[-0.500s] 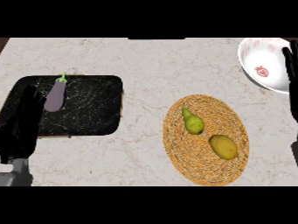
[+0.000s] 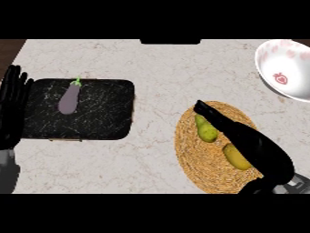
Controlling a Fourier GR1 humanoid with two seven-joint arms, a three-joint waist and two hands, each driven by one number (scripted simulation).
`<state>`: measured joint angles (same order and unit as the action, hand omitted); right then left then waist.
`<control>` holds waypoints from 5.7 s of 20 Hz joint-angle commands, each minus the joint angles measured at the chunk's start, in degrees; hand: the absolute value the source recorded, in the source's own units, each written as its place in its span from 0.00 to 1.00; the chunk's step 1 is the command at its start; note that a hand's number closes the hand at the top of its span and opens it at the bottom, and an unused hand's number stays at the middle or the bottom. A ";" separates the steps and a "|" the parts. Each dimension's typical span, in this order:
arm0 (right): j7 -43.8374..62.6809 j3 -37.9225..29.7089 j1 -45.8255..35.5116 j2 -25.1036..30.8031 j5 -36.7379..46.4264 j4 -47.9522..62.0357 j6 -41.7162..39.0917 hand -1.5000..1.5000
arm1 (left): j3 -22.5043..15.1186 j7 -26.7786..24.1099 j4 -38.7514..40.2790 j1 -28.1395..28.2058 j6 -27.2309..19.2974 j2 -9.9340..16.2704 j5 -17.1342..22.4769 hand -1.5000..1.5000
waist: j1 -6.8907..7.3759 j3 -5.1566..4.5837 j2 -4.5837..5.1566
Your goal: Pick the lemon from the placemat and place it in the bowl
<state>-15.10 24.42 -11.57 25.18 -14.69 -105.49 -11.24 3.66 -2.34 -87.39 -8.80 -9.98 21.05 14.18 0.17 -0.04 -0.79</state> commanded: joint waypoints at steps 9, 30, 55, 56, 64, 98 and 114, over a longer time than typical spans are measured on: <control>-32.86 -8.22 21.11 20.97 17.93 -9.75 -7.23 0.00 | 3.45 -0.25 -1.53 0.83 2.41 2.80 1.02 0.50 | -1.37 0.08 0.36; -26.22 -22.34 18.02 42.92 37.76 -8.72 -16.47 0.00 | 2.41 -0.02 2.74 -5.41 3.10 0.56 -1.82 0.50 | 0.06 0.04 0.90; -24.50 -6.62 5.53 17.66 64.56 11.00 -13.86 0.00 | 6.44 5.33 -0.19 -7.16 5.81 -0.45 -3.13 0.50 | -0.14 0.05 0.79; -32.09 -9.49 6.30 21.25 62.66 17.12 -9.94 0.00 | 5.63 0.96 5.85 -9.46 6.09 -1.70 -4.14 0.50 | -0.41 0.06 0.92; -35.00 -5.75 0.69 14.94 67.27 23.95 -9.32 0.00 | 7.25 2.20 0.79 -5.30 7.42 -1.05 -4.31 0.50 | 0.07 0.05 0.84; -37.44 -10.87 -4.03 -0.81 81.93 38.87 1.37 1.00 | 8.93 3.37 1.79 -6.45 8.17 -4.33 -7.19 0.50 | -0.22 0.04 0.78; -24.49 -50.72 -3.74 32.47 69.73 72.97 2.87 1.00 | 11.30 2.20 -0.44 -4.67 9.05 -3.49 -5.16 0.50 | -0.75 0.95 2.54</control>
<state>-41.50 -19.71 -14.43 51.85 57.16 -39.91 -9.53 15.23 -0.61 -87.59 -12.73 -1.37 17.70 8.42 -2.11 0.68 1.45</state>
